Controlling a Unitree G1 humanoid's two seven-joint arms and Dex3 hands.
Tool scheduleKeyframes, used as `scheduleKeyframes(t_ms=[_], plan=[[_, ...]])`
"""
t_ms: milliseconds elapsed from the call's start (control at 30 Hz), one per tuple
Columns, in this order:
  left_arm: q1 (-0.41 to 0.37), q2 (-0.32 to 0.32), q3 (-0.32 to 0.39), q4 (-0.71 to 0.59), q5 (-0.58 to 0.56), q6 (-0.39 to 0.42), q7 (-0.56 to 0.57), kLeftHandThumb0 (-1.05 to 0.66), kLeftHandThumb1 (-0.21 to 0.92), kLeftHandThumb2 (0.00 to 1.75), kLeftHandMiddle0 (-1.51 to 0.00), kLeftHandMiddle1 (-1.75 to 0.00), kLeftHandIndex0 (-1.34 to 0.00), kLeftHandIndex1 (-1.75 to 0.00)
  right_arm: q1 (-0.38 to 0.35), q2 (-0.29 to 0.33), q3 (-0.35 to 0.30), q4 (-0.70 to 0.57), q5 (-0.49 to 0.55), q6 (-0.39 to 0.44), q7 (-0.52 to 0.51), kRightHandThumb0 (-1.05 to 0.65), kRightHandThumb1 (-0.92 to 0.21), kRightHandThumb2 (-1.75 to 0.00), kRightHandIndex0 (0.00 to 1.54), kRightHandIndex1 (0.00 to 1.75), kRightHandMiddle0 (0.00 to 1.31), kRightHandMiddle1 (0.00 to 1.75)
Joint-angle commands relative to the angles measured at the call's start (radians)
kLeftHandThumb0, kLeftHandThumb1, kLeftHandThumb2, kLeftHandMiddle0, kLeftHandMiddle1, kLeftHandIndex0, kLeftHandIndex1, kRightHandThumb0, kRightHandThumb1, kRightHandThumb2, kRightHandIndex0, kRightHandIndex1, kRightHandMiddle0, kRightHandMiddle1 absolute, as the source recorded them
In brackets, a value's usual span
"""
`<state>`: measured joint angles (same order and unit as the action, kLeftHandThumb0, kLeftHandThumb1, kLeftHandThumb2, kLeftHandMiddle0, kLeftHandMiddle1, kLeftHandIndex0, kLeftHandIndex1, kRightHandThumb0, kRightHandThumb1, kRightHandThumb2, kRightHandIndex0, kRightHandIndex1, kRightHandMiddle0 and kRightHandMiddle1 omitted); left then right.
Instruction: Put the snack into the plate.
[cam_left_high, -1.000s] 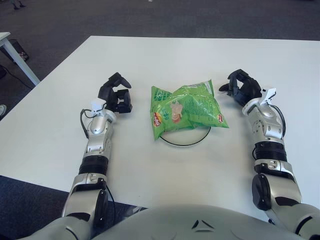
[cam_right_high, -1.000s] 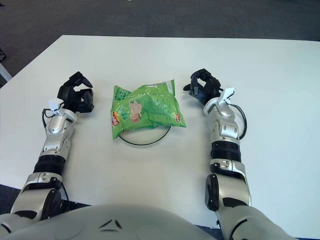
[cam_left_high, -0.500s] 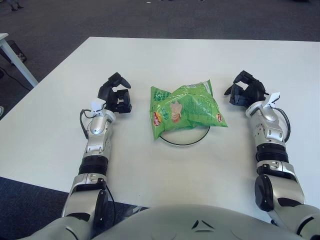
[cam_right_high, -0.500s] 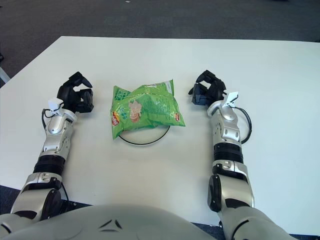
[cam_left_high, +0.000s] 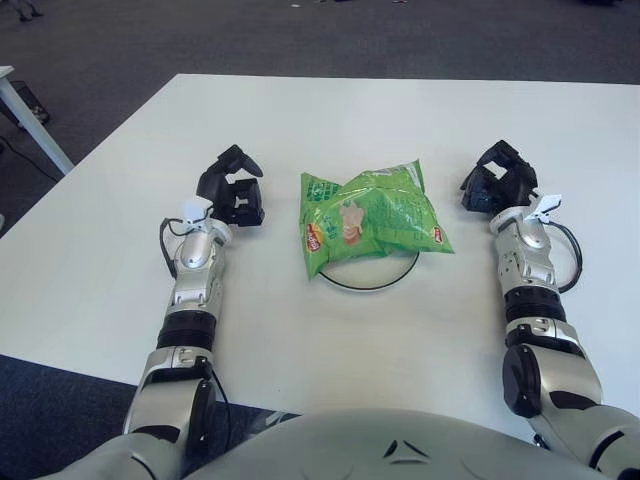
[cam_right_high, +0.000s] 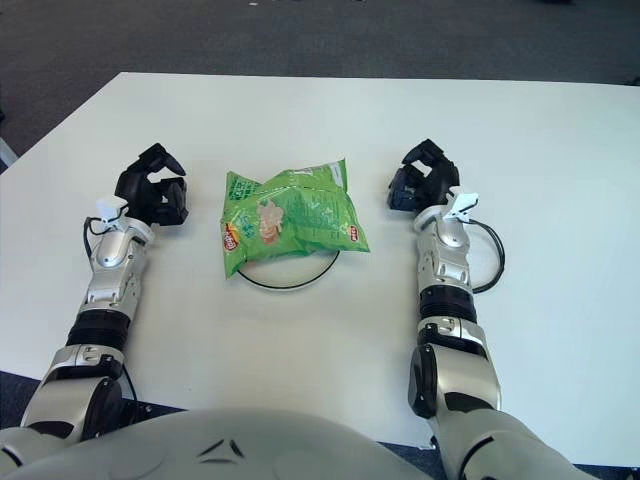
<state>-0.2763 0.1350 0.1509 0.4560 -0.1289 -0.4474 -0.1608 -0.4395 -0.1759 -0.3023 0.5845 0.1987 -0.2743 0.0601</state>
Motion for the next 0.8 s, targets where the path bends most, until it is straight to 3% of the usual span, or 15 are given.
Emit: scheduleKeyframes(t_ms=[0, 133, 300, 500, 767], plan=[[0.202, -0.066, -0.01, 0.11, 0.013, 0.014, 0.029, -0.51, 0.24, 1.41, -1.37, -1.75, -0.68, -1.75, 0.162, 0.096, 0.04, 0.03, -0.096, -0.142, -0.102, -0.48, -0.16, -1.51, 1.31, 1.75, 0.73, 1.74], [0.199, -0.069, -0.008, 0.112, 0.014, 0.013, 0.033, -0.51, 0.24, 1.42, -1.37, -1.75, -0.68, -1.75, 0.169, 0.055, 0.091, 0.1, -0.26, -0.319, -0.228, -0.51, -0.21, -1.45, 1.36, 1.75, 0.7, 1.75], [0.198, -0.07, -0.008, 0.112, 0.016, 0.009, 0.038, -0.52, 0.23, 1.42, -1.37, -1.75, -0.68, -1.75, 0.161, 0.019, 0.133, 0.172, -0.4, -0.447, -0.372, -0.52, -0.24, -1.42, 1.37, 1.75, 0.68, 1.75], [0.198, -0.075, -0.013, 0.106, 0.028, 0.012, 0.049, -0.52, 0.23, 1.42, -1.37, -1.75, -0.68, -1.75, 0.136, -0.033, 0.196, 0.262, -0.536, -0.518, -0.524, -0.52, -0.23, -1.43, 1.39, 1.75, 0.69, 1.75], [0.199, -0.077, -0.013, 0.103, 0.034, 0.009, 0.053, -0.51, 0.24, 1.42, -1.37, -1.75, -0.68, -1.75, 0.111, -0.072, 0.249, 0.334, -0.563, -0.562, -0.548, -0.52, -0.23, -1.43, 1.4, 1.75, 0.69, 1.75]])
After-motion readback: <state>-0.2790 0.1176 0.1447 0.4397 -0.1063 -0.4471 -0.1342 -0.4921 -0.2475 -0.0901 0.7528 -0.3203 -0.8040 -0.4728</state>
